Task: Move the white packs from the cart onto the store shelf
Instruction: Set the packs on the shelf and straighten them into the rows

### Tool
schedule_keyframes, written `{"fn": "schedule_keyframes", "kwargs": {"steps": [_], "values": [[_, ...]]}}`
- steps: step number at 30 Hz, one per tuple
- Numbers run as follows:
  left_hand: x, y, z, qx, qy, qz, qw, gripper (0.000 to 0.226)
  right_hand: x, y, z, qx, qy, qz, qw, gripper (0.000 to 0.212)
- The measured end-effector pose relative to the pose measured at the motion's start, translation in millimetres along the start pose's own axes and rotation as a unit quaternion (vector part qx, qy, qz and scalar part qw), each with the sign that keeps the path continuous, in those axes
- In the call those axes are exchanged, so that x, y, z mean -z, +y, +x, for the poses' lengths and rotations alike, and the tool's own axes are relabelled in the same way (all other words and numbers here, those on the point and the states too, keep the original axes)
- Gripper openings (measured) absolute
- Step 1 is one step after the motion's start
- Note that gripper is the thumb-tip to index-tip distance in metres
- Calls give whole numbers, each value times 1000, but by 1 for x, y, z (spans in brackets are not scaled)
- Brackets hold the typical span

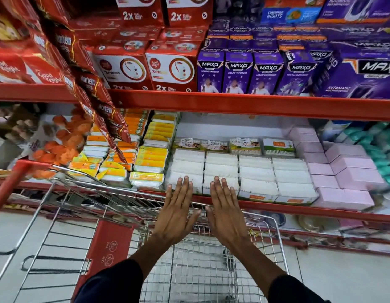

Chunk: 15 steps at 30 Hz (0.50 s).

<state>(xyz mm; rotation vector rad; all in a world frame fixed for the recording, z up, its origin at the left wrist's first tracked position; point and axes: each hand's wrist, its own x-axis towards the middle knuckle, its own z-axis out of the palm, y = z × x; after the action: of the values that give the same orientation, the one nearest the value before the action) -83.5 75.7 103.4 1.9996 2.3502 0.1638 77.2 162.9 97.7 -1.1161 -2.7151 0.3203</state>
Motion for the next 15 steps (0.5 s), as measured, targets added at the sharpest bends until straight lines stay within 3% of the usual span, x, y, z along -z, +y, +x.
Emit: {"fn": "schedule_keyframes", "kwargs": {"steps": [15], "values": [[1, 10, 2, 0, 9, 4, 1000, 79, 9, 3, -4, -2, 3, -9, 1000, 65]]}}
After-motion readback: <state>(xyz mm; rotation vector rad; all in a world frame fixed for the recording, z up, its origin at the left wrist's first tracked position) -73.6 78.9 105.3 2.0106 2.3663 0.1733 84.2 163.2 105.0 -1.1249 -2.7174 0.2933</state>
